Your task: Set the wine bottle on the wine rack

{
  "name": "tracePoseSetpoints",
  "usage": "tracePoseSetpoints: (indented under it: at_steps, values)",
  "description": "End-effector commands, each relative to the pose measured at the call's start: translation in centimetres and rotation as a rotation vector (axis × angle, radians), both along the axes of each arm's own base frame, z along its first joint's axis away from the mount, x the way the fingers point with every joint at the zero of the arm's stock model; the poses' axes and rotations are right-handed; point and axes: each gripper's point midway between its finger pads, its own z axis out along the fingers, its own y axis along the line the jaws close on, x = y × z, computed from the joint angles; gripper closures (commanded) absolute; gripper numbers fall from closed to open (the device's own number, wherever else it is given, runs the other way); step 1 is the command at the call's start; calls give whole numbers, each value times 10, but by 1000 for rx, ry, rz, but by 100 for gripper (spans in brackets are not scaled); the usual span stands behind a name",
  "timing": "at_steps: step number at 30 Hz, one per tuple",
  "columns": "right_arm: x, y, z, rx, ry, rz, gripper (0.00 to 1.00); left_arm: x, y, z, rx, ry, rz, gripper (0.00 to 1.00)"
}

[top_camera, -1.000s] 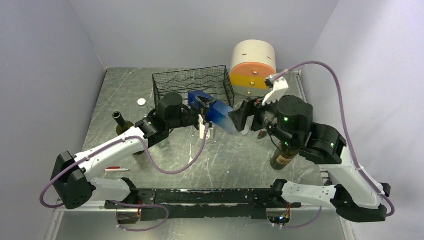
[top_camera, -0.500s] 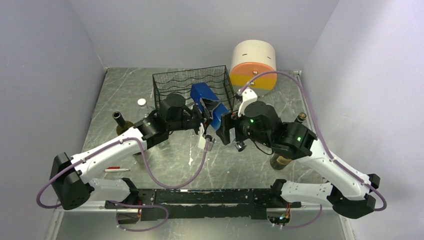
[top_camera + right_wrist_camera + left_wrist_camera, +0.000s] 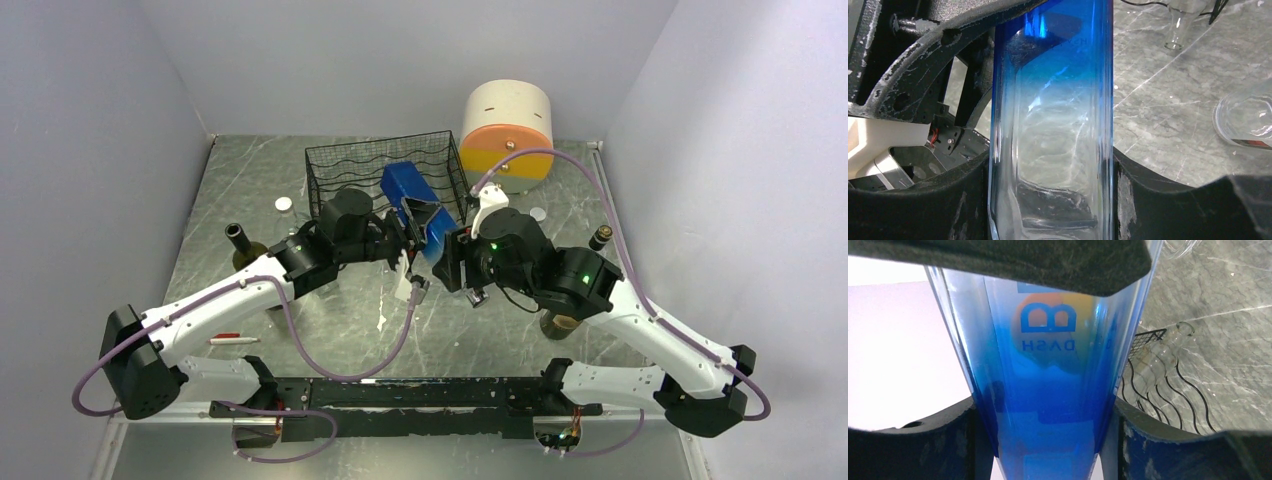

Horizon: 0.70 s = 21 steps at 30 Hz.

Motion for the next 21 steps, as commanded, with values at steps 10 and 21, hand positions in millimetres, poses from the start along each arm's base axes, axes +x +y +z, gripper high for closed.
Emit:
tracePoseSetpoints:
  at_steps: [10, 21]
  values:
    - [25, -21, 41, 97, -159, -170, 100, 11, 6, 62, -263, -20, 116, 1]
    - [32, -30, 45, 107, -194, -233, 100, 3, 25, 23, -399, 305, 225, 1]
